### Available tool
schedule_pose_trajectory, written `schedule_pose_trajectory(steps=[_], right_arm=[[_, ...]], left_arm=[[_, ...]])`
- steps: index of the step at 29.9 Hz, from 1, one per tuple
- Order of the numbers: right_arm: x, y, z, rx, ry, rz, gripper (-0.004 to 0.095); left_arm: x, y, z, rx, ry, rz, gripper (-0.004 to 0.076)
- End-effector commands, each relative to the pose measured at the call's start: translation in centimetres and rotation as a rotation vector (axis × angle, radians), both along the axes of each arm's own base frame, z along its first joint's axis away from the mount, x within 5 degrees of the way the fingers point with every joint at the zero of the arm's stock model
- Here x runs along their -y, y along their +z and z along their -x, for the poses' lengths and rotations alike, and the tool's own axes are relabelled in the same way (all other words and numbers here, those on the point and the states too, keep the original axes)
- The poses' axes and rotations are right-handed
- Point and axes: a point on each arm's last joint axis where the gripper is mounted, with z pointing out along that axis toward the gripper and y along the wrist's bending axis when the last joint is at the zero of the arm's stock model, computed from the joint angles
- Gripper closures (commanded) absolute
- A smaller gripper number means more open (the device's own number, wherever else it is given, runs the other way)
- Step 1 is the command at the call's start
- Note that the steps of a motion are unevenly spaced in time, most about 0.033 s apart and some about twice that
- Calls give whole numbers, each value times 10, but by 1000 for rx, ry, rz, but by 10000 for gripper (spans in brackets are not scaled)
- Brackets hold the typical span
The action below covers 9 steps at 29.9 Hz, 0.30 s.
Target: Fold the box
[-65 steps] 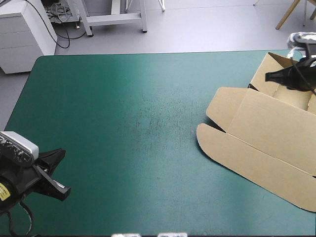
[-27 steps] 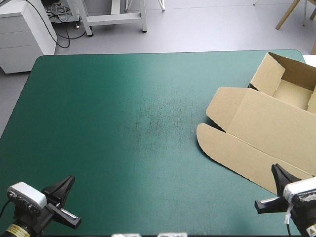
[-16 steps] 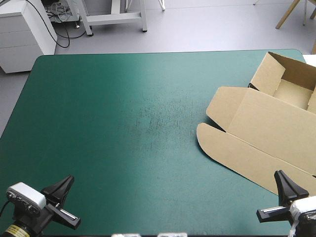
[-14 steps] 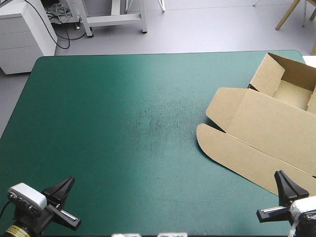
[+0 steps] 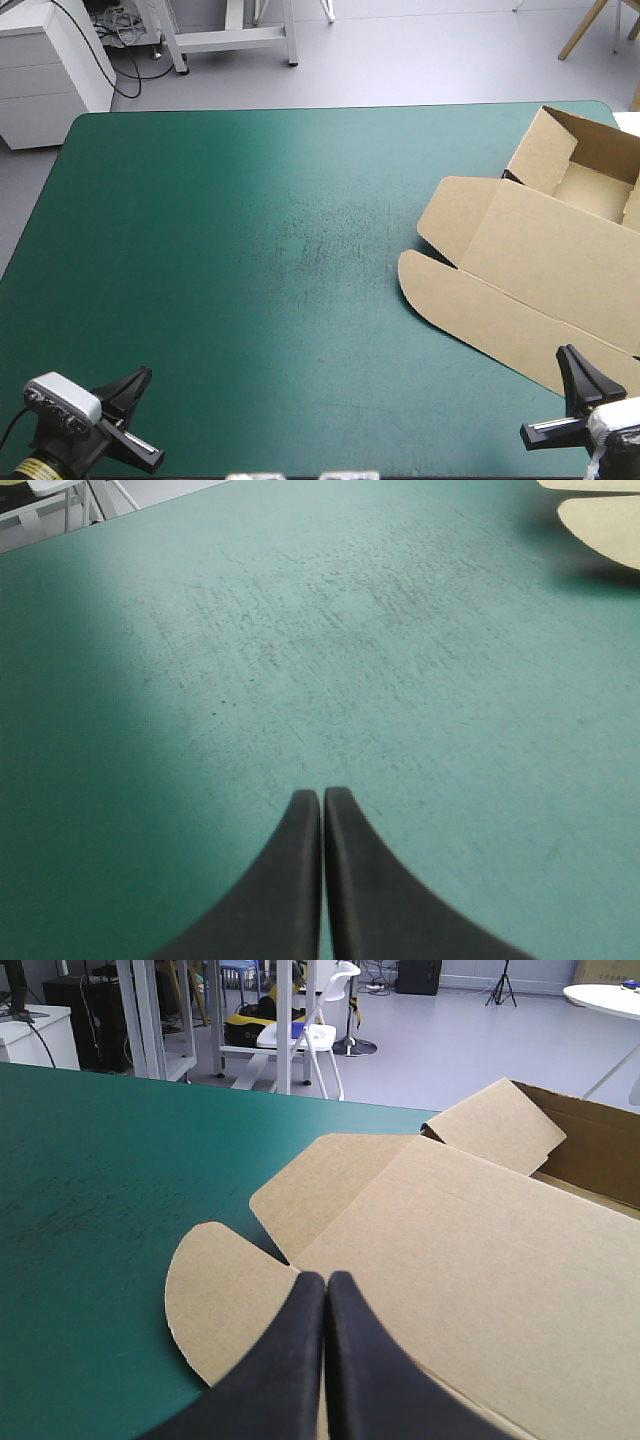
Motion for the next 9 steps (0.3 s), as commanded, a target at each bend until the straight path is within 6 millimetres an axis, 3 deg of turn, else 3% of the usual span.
schedule_pose_trajectory(steps=[1,9], right_arm=[[2,13,6,118,-16,-8,927],[2,13,6,120,-16,-6,927]], left_arm=[[1,12,-2,58,-1,42,734],[2,12,-2,55,-4,51,734]])
